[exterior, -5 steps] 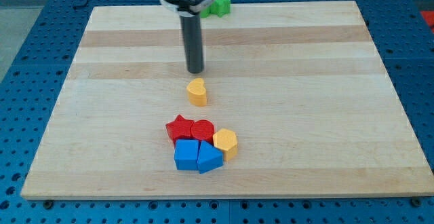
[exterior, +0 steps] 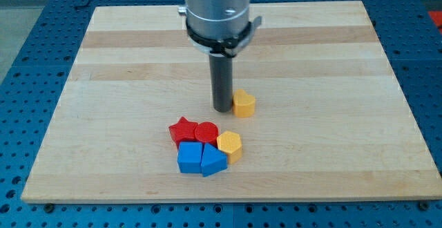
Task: Move the yellow heart to the yellow hexagon
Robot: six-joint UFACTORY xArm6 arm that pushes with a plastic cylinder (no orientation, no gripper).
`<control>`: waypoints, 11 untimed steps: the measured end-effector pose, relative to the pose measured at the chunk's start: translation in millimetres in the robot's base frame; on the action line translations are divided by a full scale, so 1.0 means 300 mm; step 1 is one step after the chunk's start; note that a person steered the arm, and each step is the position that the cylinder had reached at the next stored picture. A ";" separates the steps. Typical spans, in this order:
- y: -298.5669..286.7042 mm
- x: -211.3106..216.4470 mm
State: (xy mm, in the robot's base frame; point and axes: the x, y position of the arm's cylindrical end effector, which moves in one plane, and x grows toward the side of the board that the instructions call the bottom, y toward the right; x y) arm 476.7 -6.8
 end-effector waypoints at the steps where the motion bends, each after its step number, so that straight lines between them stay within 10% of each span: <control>1: 0.003 0.015; 4: 0.106 -0.161; 11: 0.059 0.027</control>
State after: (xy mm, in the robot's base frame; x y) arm 484.7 10.8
